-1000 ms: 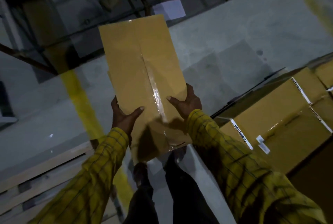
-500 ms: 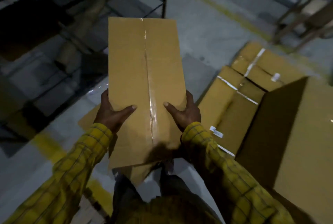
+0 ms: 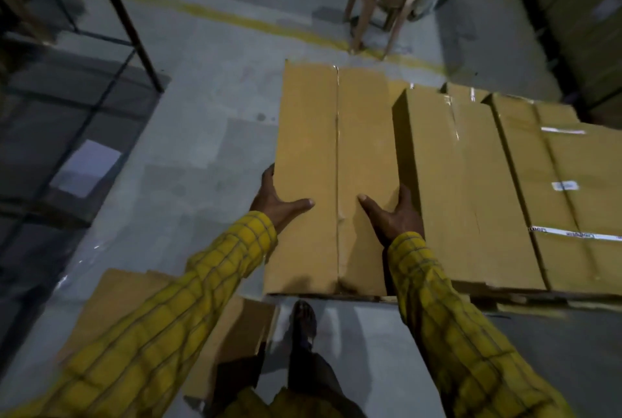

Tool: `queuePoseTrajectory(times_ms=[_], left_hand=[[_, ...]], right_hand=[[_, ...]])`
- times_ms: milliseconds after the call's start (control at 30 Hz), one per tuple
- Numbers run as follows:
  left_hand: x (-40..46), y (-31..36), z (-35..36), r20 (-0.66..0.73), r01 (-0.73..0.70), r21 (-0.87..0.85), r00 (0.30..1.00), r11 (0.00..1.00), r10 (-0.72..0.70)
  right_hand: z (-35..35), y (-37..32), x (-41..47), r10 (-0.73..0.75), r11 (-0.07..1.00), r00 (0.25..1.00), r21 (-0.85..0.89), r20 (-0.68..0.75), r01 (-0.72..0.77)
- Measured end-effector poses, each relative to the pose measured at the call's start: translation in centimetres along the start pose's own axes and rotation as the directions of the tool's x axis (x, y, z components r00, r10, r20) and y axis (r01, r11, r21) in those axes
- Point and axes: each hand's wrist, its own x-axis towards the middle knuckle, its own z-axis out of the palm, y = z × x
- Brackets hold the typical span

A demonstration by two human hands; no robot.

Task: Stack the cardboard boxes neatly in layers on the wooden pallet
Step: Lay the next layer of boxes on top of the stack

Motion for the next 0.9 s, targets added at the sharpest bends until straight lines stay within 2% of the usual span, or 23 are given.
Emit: queuePoseTrajectory(times_ms=[200, 367, 500, 567, 633, 700, 767, 833, 900], left_hand=[[3.7, -1.4, 5.7, 0.066, 0.101, 0.007, 0.993, 0.995, -0.101], [4.8, -2.9, 7.9, 0.076, 0.137, 0.053, 0.987, 0.989, -0.141], [4.8, -4.3, 9.1, 0.063, 0.136, 0.081, 0.988, 0.987, -0.141], [4.9, -4.6, 9.4, 0.063, 0.133, 0.077, 0.988, 0.988, -0.138], [5.1, -4.6, 9.6, 0.071, 0.122, 0.075, 0.989, 0.99, -0.128], [5.2, -4.5, 9.9, 0.086, 0.113, 0.085, 0.989, 0.99, -0.12], [5.4, -4.3, 10.1, 0.093, 0.104, 0.095, 0.989, 0.99, -0.113], [5.7, -4.4, 10.1, 0.094, 0.105, 0.089, 0.989, 0.99, -0.114], [5.6, -4.3, 10.2, 0.095, 0.108, 0.093, 0.989, 0.99, -0.117]], right_hand=[[-0.4, 3.3, 4.7, 0.099, 0.987, 0.995, -0.129, 0.03, -0.094], [0.5, 5.6, 7.4, 0.077, 0.977, 0.995, -0.204, 0.069, -0.061], [1.1, 5.9, 7.8, 0.047, 0.879, 0.997, -0.477, 0.068, -0.009], [1.3, 6.1, 7.3, -0.002, 0.833, 0.999, -0.553, 0.039, 0.023], [1.1, 6.6, 6.7, -0.113, 0.801, 0.993, -0.59, 0.019, 0.103], [0.5, 7.6, 5.9, -0.285, 0.745, 0.959, -0.629, 0.001, 0.222], [-0.3, 8.3, 5.2, -0.393, 0.667, 0.918, -0.705, -0.058, 0.242], [-0.8, 9.3, 4.8, -0.372, 0.627, 0.926, -0.755, -0.072, 0.193], [-0.9, 10.6, 5.0, -0.308, 0.646, 0.951, -0.741, -0.034, 0.183]])
